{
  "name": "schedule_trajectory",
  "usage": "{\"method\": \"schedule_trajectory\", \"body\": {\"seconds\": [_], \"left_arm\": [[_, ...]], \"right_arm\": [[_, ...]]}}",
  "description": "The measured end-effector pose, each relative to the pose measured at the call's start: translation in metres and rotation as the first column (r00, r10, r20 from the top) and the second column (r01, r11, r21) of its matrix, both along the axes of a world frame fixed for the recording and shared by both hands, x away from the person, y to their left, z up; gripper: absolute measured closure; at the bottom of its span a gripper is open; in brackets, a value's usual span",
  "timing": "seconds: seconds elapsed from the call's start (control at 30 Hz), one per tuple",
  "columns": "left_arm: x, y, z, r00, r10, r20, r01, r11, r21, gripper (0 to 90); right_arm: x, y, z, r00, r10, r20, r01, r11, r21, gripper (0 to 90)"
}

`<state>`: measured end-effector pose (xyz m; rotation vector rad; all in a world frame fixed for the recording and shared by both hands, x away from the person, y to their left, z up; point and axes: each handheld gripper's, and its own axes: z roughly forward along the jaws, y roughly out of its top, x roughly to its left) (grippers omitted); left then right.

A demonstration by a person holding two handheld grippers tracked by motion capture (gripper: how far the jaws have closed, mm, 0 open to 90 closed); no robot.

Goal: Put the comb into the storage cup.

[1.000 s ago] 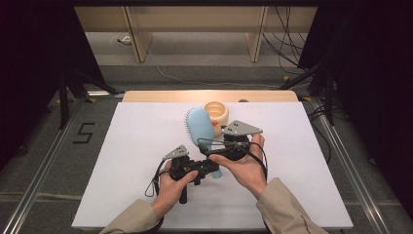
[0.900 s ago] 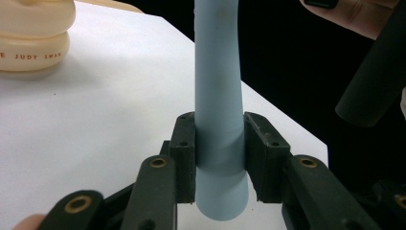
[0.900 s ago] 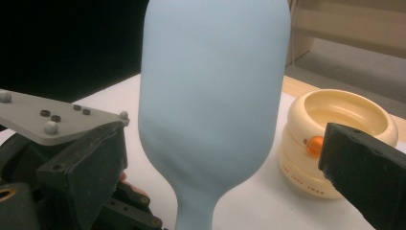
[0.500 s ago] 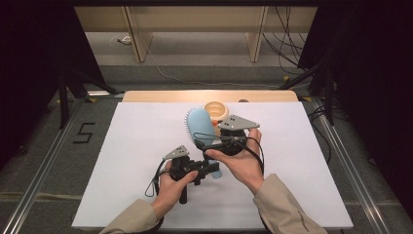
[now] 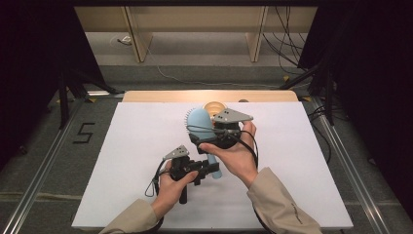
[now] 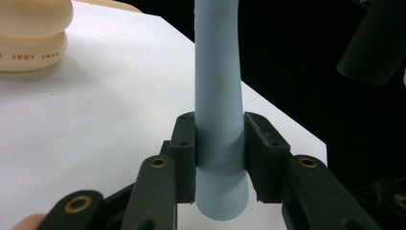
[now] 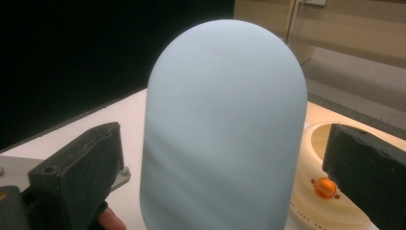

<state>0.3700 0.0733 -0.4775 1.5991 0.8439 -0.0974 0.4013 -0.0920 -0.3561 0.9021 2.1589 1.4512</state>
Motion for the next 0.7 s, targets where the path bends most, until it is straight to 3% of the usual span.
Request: {"method": "schedule_trajectory", "body": {"seconds": [0.7], "left_arm": [[-0.001, -0.001, -0.001, 1.0000, -0.004, -0.007, 0.004, 1.0000, -0.003, 66.5]], "right_arm": [[0.013, 0.009, 0.003, 0.9997, -0.009, -0.024, 0.009, 1.000, 0.001, 1.1]]}}
